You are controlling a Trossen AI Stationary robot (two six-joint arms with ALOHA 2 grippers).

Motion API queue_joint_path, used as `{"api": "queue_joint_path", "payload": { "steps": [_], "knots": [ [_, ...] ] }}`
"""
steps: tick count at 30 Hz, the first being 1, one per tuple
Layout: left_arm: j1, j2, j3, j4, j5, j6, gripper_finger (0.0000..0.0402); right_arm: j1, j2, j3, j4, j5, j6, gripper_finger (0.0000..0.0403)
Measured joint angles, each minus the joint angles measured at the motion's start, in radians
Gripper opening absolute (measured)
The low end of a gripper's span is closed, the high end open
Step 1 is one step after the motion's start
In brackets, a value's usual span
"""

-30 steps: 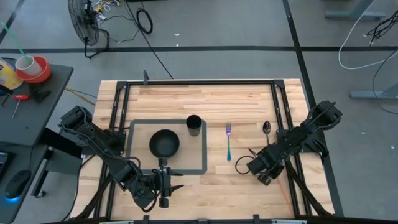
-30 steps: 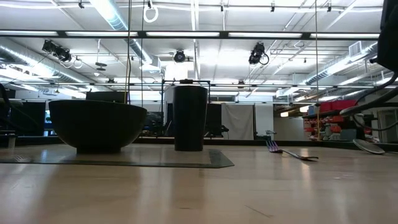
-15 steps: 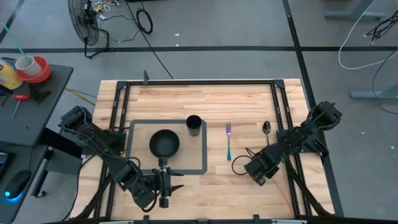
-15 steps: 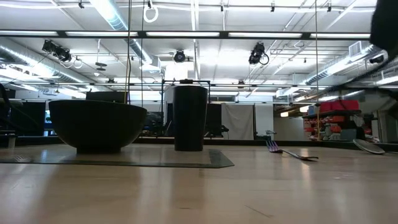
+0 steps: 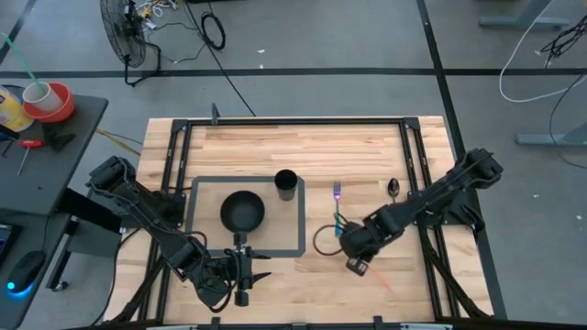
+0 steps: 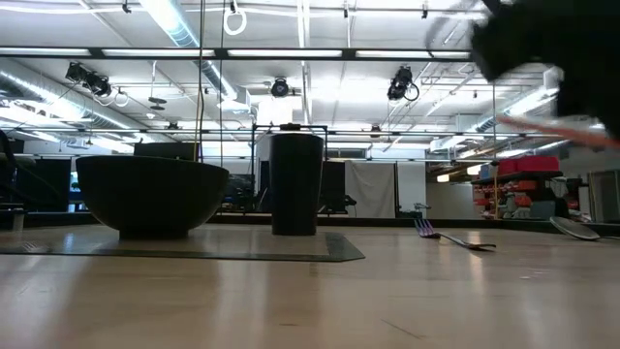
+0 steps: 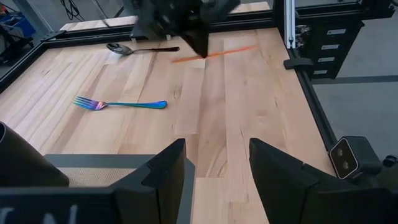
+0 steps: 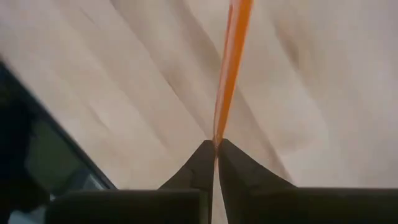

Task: Pick & Place Utensil
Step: Put the straw into the black cup on the table mat

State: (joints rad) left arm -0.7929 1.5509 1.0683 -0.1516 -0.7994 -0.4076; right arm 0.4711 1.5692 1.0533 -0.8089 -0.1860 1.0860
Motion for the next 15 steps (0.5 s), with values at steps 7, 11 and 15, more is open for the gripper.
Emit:
{"api": "queue_joint_path", "payload": {
  "steps": [7,11,15],
  "knots": [
    [-0.003,0.0,0.0,0.001,0.0,-0.008,0.0181,-0.107,-0.024,0.253,0.0,0.328,-0.186,0.0022],
    [-0.003,0.0,0.0,0.005,0.007,-0.032,0.0181,-0.184,-0.079,0.348,0.065,0.513,-0.28,0.002],
    [-0.003,0.0,0.0,0.021,0.032,-0.034,0.0181,-0.283,-0.152,0.376,0.229,0.565,-0.432,0.0017]
  ]
}}
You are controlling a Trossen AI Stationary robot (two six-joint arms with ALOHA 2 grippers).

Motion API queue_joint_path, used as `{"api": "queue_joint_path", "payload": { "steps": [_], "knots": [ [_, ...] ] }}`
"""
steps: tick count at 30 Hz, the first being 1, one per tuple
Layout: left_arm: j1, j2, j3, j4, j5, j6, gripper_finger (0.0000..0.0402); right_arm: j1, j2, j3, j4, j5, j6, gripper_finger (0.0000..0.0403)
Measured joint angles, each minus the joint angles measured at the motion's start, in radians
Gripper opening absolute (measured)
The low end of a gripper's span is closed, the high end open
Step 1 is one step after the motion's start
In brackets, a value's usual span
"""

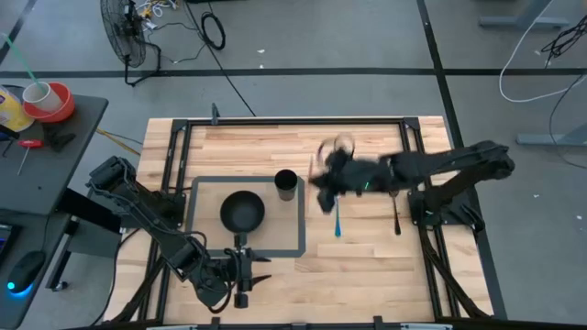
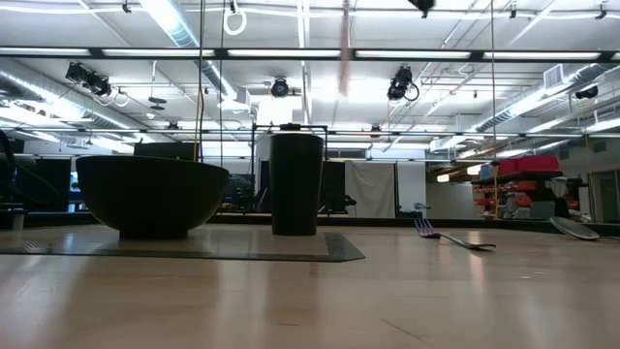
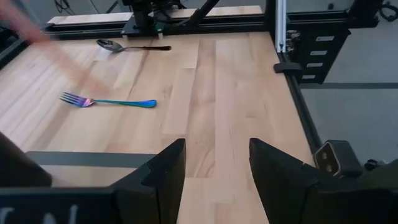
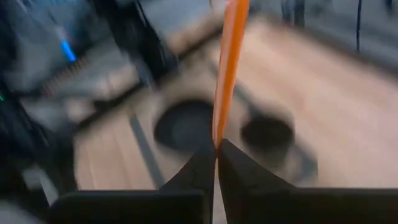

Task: Pick & Place Utensil
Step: Put the straw into the black cup on the table mat

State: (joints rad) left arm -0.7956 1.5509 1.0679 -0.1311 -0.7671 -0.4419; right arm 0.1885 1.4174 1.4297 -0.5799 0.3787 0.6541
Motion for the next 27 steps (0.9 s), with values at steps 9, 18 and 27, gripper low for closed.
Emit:
{"api": "queue_joint_path", "payload": {
  "steps": [9,18,27],
  "knots": [
    [0.0,0.0,0.0,0.009,0.006,-0.024,0.0181,-0.203,0.0,0.001,0.266,-0.024,-0.247,0.0011],
    [0.0,0.0,0.0,0.009,0.006,-0.045,0.0181,-0.314,0.149,0.0,0.247,-0.223,-0.252,0.0011],
    [0.0,0.0,0.0,0.008,0.006,-0.047,0.0181,-0.339,0.242,0.0,0.227,-0.263,-0.271,0.0027]
  ]
}}
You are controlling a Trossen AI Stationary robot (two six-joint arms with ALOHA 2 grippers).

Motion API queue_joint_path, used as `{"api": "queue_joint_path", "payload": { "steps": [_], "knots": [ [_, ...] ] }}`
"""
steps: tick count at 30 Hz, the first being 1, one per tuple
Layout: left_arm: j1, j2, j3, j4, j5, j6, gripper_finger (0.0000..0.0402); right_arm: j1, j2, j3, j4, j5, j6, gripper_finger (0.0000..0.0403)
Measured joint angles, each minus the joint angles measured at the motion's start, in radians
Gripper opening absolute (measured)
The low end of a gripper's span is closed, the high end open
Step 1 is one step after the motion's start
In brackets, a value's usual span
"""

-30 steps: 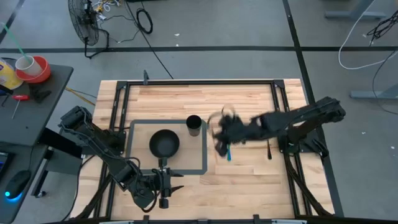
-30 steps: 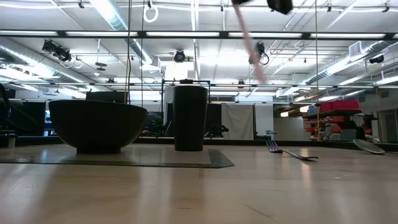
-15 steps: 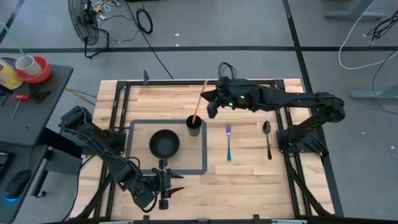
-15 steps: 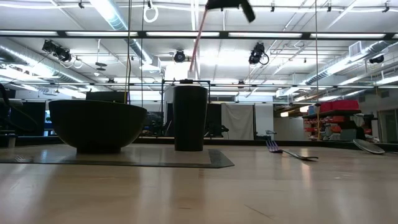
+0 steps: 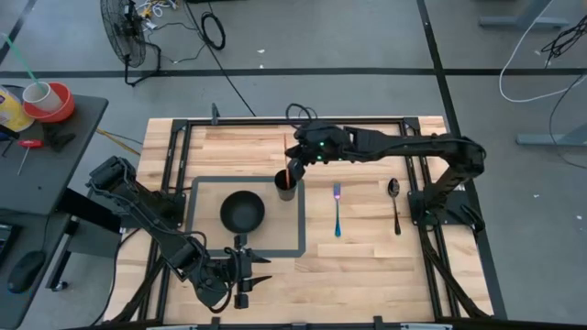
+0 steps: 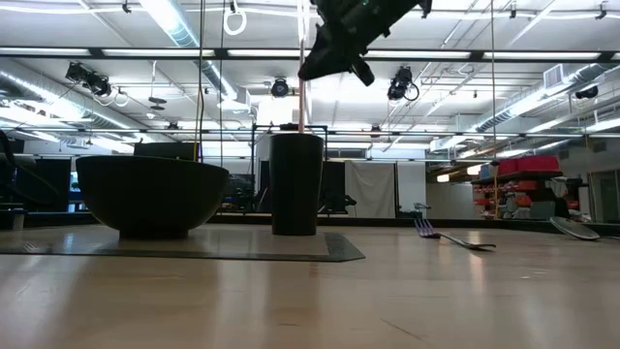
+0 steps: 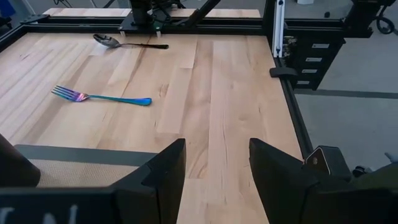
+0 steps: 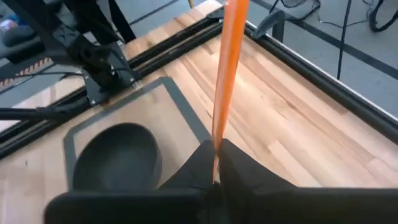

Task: Pick & Place Utensil
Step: Put the straw into the black cup on the table mat, then put the fork into the black bowl on the table mat

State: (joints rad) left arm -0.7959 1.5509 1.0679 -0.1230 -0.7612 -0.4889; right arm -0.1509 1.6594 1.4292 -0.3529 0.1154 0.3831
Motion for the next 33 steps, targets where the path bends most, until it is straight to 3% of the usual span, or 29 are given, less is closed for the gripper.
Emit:
{"api": "queue_joint_path", "payload": {
  "steps": [8,14,19,23,26,33],
  "knots": [
    [0.0,0.0,0.0,0.0,0.0,0.0,0.0181,0.001,0.005,0.0,-0.011,-0.001,-0.035,0.012],
    [0.0,0.0,0.0,-0.001,0.007,0.002,0.0181,0.019,-0.07,0.0,-0.112,0.014,-0.067,0.0199],
    [0.0,0.0,0.0,-0.003,0.007,0.012,0.0181,0.106,-0.128,0.0,-0.332,0.193,-0.043,0.0239],
    [0.002,0.0,0.0,-0.002,0.007,0.036,0.0181,0.211,-0.121,-0.003,-0.512,0.316,0.17,0.0246],
    [0.008,0.0,0.0,-0.002,0.007,0.037,0.0181,0.285,-0.108,-0.048,-0.569,0.338,0.402,0.0247],
    [0.008,0.0,0.0,-0.003,0.007,0.04,0.0181,0.386,-0.101,-0.295,-0.502,0.36,0.816,0.0242]
  ]
}}
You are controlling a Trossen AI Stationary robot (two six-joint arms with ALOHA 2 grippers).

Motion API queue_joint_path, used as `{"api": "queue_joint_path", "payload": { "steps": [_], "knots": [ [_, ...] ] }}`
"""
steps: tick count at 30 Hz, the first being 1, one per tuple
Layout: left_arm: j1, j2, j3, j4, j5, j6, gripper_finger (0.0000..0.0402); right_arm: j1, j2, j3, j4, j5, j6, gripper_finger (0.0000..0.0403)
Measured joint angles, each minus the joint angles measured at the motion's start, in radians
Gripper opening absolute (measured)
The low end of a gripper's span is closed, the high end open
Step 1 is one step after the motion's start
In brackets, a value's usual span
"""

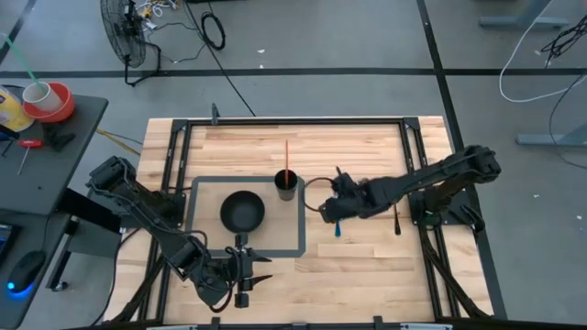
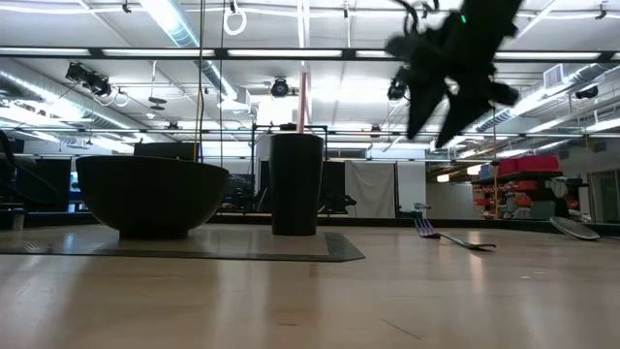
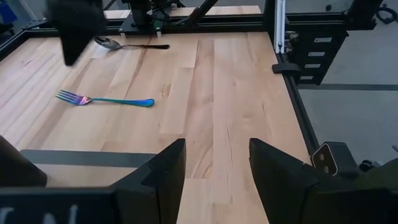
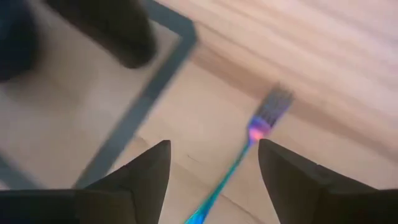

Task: Pick & Place Utensil
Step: Put the fork into the black bowl on the table mat

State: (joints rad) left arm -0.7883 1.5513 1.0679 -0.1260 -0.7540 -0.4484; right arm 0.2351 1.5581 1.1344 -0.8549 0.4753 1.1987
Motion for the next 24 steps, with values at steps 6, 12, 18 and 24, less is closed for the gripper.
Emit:
{"api": "queue_joint_path", "payload": {
  "steps": [6,12,18,24],
  "knots": [
    [0.0,0.0,0.0,-0.002,0.0,0.0,0.0181,0.003,0.035,-0.183,0.209,-0.015,0.126,0.0209],
    [0.0,0.0,0.0,0.0,0.0,0.0,0.0181,-0.024,0.151,-0.197,0.222,-0.022,0.152,0.0183],
    [0.0,0.0,0.0,0.001,-0.001,-0.001,0.0181,-0.048,0.242,-0.194,0.261,-0.029,0.152,0.018],
    [0.0,0.0,0.0,0.002,-0.01,0.0,0.0181,-0.047,0.255,-0.191,0.263,-0.024,0.175,0.0153]
  ]
}}
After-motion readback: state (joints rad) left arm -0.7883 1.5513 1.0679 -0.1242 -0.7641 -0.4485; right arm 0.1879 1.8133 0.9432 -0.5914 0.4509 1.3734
